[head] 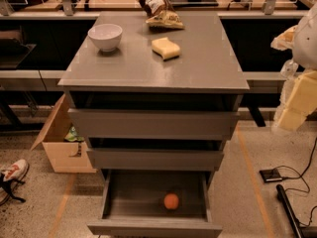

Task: Pick orange from bottom drawer and place on counter

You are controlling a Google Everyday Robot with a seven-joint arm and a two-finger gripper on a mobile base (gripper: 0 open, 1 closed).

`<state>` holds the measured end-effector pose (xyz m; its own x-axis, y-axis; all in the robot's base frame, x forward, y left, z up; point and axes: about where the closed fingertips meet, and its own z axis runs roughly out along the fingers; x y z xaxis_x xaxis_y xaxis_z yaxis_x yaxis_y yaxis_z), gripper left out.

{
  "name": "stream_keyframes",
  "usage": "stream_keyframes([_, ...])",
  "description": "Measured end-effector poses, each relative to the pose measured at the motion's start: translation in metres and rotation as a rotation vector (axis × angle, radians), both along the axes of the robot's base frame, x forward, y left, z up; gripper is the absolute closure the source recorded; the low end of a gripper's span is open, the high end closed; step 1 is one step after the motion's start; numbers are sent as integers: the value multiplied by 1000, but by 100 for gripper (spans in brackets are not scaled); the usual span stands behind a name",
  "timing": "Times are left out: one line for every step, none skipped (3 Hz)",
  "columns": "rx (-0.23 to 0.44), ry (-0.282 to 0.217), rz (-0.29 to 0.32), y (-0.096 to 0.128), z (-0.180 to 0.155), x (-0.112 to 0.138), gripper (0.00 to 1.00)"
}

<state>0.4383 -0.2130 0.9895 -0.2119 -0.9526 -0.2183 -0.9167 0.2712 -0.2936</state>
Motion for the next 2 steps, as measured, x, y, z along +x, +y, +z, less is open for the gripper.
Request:
stream_keyframes([0,0,0,0,0,0,0])
stream_keyframes([57,24,-24,6,-21,-1,0])
